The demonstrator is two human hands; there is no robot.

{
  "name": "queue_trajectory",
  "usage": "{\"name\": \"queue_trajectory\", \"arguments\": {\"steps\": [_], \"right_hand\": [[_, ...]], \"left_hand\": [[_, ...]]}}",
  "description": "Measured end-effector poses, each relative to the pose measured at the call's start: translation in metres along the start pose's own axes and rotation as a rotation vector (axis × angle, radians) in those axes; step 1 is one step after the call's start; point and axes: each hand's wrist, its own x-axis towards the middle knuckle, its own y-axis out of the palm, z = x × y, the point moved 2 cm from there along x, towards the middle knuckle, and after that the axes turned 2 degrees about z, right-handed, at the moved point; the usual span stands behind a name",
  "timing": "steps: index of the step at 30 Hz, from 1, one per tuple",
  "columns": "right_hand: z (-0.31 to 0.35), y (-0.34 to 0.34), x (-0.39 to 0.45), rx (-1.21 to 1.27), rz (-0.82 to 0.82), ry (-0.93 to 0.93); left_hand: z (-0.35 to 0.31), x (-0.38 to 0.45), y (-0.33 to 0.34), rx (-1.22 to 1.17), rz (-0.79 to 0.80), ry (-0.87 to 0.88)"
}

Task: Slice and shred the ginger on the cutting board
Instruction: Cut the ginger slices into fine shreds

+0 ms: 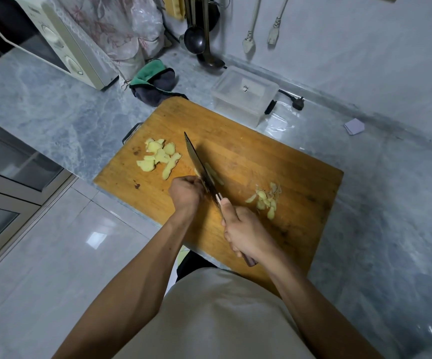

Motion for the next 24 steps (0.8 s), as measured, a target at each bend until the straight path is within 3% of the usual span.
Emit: {"name": "queue_trajectory", "arguments": {"steps": [24], "right_hand": [[0.003, 0.003, 0.019, 0.057, 0.016, 0.024]], "left_hand": [[-0.005, -0.006, -0.001, 0.108, -0.003, 0.094]]}}
